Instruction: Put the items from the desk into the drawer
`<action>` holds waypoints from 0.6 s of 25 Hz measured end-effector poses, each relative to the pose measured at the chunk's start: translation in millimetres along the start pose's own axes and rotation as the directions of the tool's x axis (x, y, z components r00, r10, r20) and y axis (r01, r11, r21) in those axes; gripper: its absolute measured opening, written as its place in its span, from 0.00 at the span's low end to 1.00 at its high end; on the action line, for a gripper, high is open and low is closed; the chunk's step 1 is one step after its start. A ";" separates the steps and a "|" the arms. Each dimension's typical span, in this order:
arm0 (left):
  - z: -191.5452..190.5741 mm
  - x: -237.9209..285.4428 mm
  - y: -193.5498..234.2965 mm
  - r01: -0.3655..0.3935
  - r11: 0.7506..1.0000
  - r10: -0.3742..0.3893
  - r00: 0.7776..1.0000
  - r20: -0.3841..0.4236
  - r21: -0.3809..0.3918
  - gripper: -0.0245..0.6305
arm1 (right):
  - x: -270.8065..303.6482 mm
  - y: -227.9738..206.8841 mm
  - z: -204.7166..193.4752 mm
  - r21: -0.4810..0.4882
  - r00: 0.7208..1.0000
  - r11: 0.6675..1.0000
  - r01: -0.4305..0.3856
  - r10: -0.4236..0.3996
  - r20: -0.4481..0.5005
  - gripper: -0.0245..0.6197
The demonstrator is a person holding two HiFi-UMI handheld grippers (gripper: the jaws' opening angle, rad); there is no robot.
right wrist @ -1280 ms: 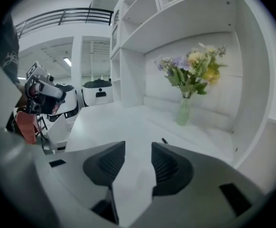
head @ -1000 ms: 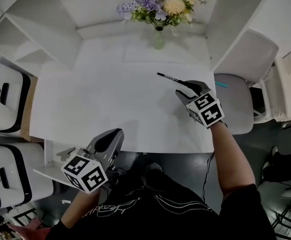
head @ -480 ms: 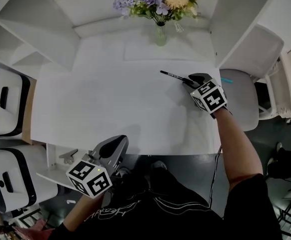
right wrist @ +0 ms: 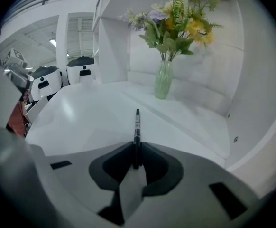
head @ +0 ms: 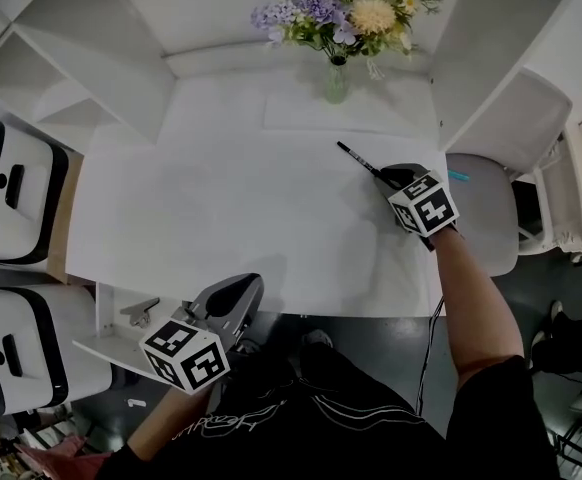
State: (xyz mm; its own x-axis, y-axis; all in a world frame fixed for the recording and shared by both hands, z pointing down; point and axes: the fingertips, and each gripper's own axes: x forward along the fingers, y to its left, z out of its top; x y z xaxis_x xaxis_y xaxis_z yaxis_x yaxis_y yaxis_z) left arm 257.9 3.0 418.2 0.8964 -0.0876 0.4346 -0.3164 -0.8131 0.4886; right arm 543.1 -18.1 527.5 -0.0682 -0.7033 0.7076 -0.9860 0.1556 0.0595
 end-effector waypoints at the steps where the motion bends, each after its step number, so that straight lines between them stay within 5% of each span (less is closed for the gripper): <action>1: 0.8 -0.5 -0.1 0.001 1.000 -0.001 1.000 0.001 -0.004 0.05 | 0.2 0.2 1.0 0.007 1.000 1.000 0.002 -0.002 0.006 0.14; 15: 15.2 -45.3 5.7 -0.059 0.998 0.062 0.992 0.107 -0.035 0.05 | -38.5 73.3 70.1 0.014 0.979 0.999 -0.040 0.037 0.199 0.14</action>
State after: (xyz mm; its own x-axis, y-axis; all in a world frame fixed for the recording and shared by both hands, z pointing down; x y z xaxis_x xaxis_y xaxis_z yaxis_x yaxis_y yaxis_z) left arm 220.2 -6.4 389.8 0.9031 -0.1992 0.3804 -0.3791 -0.7859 0.4886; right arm 462.8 -28.2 455.2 -0.1335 -0.8213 0.5546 -0.9845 0.1744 0.0212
